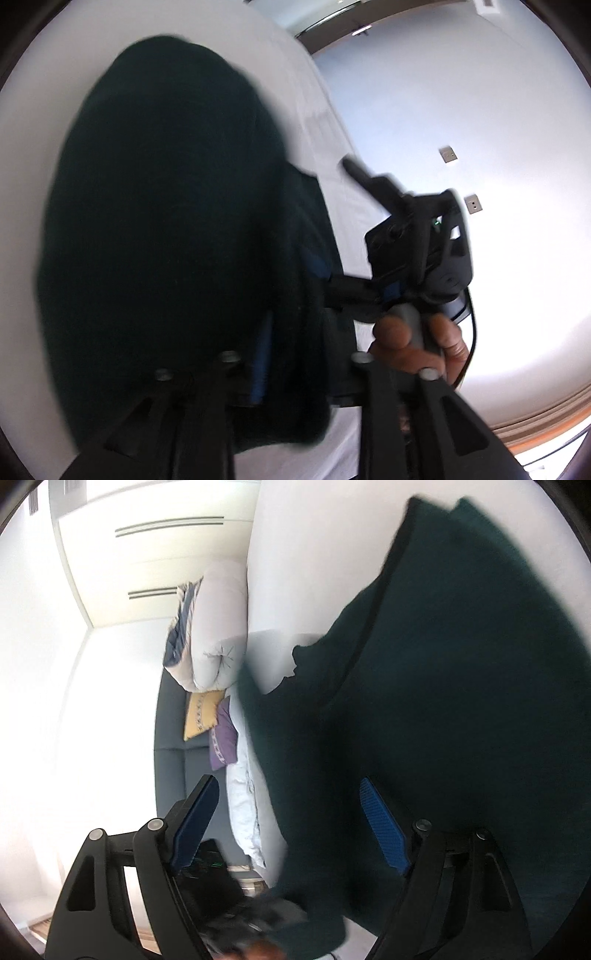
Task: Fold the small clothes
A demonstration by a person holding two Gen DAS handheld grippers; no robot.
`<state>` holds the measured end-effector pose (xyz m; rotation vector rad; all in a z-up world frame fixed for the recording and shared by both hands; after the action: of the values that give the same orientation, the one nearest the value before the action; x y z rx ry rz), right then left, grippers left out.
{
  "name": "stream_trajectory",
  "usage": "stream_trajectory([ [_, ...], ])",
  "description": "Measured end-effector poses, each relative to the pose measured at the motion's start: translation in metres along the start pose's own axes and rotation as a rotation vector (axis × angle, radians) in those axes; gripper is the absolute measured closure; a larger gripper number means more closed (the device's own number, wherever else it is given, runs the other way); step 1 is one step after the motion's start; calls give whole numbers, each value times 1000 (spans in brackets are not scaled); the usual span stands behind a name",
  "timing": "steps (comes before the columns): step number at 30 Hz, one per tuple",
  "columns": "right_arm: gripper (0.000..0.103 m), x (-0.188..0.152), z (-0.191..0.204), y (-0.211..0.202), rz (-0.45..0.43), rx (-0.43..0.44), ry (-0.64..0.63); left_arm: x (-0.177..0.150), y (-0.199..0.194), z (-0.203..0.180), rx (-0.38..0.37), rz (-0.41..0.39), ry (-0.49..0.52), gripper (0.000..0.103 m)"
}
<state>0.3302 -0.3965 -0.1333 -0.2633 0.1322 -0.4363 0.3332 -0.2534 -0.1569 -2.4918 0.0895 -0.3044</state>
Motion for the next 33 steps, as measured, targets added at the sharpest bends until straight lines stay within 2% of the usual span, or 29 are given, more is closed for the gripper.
stream_trajectory([
  [2,25,0,-3,-1,7,-23,-8,-7,-6,1,-48,-7,-17,52],
  [3,25,-1,-2,1,15,-33,-21,-10,-13,3,-54,-26,-16,38],
  [4,25,-2,-1,3,19,-50,-35,-12,-23,5,-50,-49,-16,31],
  [7,25,-5,0,10,24,-120,-71,-27,-60,9,-48,-92,25,31],
  [9,26,-9,1,18,41,-184,-105,-33,-82,26,-21,-122,26,31],
  [12,38,-18,0,30,77,-312,-162,-48,-107,54,2,-149,1,31],
  [13,47,-25,-2,34,93,-356,-181,-52,-112,61,3,-155,-14,30],
  [14,62,-28,-3,37,99,-411,-206,-57,-114,69,1,-157,-32,30],
  [16,84,-32,-8,42,96,-499,-235,-64,-115,84,2,-149,-67,30],
  [17,87,-33,-11,40,93,-526,-240,-69,-111,90,6,-142,-84,30],
  [20,89,-30,-7,29,64,-597,-288,-79,-108,93,0,-129,-92,30],
  [24,89,-19,4,3,21,-627,-321,-77,-104,85,1,-125,-55,30],
  [28,89,-8,-10,-23,-1,-664,-301,-77,-114,79,-2,-121,-29,30],
  [33,89,-4,-37,-67,-48,-639,-251,-89,-127,77,11,-99,11,30],
])
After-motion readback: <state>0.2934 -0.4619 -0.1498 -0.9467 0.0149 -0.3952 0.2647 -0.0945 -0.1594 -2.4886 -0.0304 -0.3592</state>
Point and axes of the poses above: each gripper's, at about its wrist camera, not at the fingertips, and y roughly the way its jaws point, z to its left, x to its top, the point moved 10 cm from there along y, roughly the way its jaws point, and after that the axes turned 6 degrees about z, right-handed, at the moved point
